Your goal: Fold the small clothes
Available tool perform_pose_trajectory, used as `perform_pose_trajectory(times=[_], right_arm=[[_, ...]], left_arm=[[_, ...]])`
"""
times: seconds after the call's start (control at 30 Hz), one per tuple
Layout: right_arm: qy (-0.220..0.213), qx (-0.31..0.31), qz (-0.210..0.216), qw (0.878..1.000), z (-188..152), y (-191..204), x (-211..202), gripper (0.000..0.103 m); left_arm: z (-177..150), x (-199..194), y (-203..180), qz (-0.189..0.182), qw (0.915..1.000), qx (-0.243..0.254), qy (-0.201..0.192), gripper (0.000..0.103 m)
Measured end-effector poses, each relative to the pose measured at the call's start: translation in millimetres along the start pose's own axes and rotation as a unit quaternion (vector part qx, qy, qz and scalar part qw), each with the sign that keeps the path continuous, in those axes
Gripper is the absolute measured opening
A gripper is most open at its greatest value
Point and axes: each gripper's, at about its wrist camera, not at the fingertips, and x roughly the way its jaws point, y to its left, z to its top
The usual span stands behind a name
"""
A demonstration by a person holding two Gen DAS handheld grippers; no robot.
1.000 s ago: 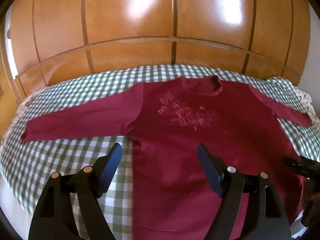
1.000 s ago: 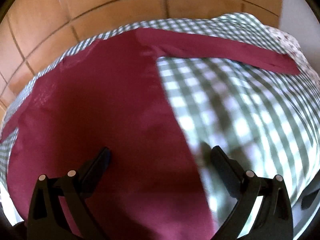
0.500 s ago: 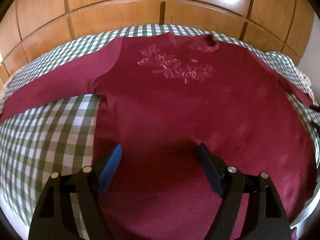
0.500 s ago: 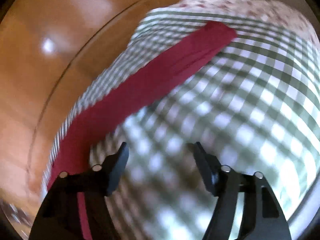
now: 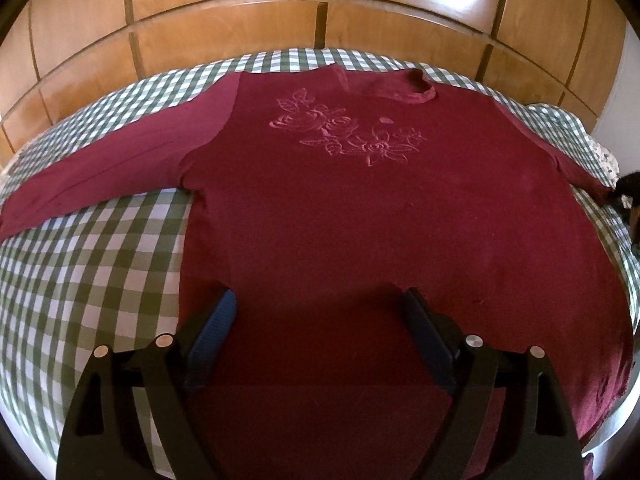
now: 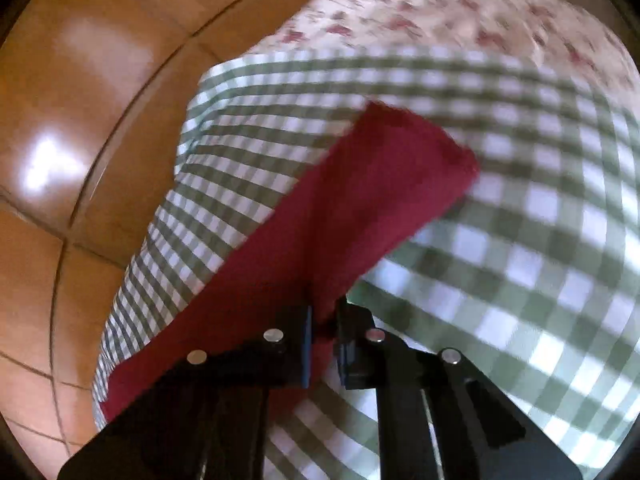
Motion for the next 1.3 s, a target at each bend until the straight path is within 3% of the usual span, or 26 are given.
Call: perform_pose_trajectory(times=[0.13, 0.33, 0.43, 0.67, 0.73, 0.77, 0.8, 0.83, 0.93, 1.07, 1.3], right_arm=[[-0.012, -0.082, 0.06, 0.995, -11.3, 53.5, -26.6, 0.009], [0.019, -0.205, 0.157, 0.966, -75.7, 162.0, -44.0, 0.008], [0.054, -0.259, 0.2, 0.943, -131.4, 221.2, -43.3, 0.008], [0.132, -0.369, 0.239, 0.888, -264.6, 324.3, -30.4, 0.008], [0.149, -0.391, 0.247, 0.874, -295.1, 340.7, -31.7, 0.014], [0.153, -0.396, 0.251, 0.87, -302.8, 344.6, -33.5, 0.034], [0.152, -0.396, 0.255, 0.869, -307.8, 345.4, -37.3, 0.063], [0.147, -0.393, 0.262, 0.869, -308.7, 345.2, -41.4, 0.066], [0.143, -0.385, 0.273, 0.87, -306.8, 329.5, -61.8, 0.068], [0.131, -0.366, 0.269, 0.881, -279.2, 277.4, -78.4, 0.075], [0.135, -0.302, 0.214, 0.919, -241.5, 192.2, -73.5, 0.081]], left_arm=[[3.5, -0.7, 4.7, -0.016, 0.9998, -0.013, 0.005, 0.084], [11.5, -3.0, 13.9, -0.057, 0.9971, -0.049, 0.011, 0.084], [17.6, -4.3, 20.3, -0.084, 0.994, -0.068, 0.014, 0.084], [36.5, -9.8, 30.3, -0.128, 0.9874, -0.093, 0.001, 0.084], [42.2, -8.5, 34.9, -0.139, 0.9848, -0.104, 0.0, 0.084], [44.9, -8.0, 36.8, -0.144, 0.9836, -0.109, -0.001, 0.084], [49.0, -7.0, 39.2, -0.151, 0.982, -0.114, -0.002, 0.084], [51.7, -6.5, 41.6, -0.153, 0.9813, -0.117, -0.002, 0.084], [63.8, -1.2, 49.4, -0.161, 0.9782, -0.131, -0.003, 0.084], [81.7, 12.7, 57.7, -0.171, 0.9729, -0.155, 0.002, 0.084], [114.0, 58.4, 61.8, -0.175, 0.9657, -0.189, 0.033, 0.072]])
